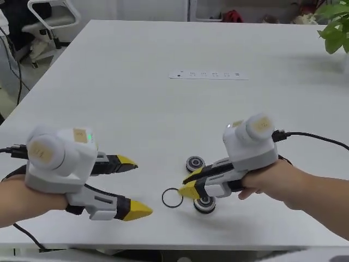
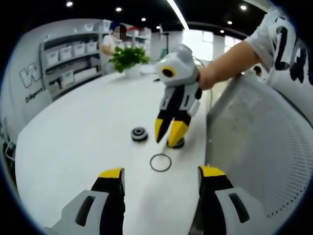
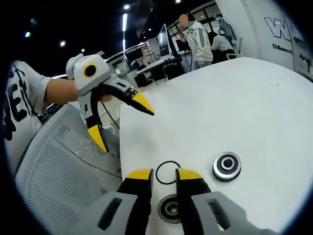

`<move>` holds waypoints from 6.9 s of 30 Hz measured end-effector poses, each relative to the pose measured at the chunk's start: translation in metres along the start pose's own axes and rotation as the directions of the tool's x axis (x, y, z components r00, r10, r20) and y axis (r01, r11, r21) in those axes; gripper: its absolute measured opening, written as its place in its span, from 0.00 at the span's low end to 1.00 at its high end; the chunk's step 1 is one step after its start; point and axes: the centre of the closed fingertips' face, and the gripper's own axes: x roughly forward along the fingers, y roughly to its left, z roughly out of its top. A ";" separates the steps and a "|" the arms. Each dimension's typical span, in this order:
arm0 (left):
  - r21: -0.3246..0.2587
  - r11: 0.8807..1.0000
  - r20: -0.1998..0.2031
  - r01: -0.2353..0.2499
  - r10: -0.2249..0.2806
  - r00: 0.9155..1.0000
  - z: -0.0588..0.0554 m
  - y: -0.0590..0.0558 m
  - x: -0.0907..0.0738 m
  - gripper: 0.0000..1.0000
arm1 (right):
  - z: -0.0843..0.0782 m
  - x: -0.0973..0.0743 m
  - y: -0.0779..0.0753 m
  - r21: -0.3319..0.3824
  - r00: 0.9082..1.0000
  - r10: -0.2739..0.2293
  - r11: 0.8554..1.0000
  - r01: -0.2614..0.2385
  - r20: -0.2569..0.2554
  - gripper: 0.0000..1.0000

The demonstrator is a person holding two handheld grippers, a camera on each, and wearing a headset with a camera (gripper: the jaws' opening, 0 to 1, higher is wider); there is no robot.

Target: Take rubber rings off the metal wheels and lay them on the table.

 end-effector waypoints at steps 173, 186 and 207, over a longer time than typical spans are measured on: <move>0.146 0.985 -0.061 0.088 -0.080 0.995 0.019 -0.033 0.120 0.12 | -0.047 -0.043 -0.022 0.207 0.995 -0.038 0.978 0.019 0.090 0.00; 0.146 0.985 -0.062 0.090 -0.081 0.995 0.020 -0.033 0.120 0.12 | -0.045 -0.043 -0.016 0.210 0.996 -0.010 0.978 -0.009 0.089 0.00; 0.140 0.986 -0.056 0.093 -0.086 0.995 0.020 -0.035 0.120 0.13 | -0.045 -0.038 -0.012 0.175 0.995 0.027 0.984 -0.043 0.091 0.00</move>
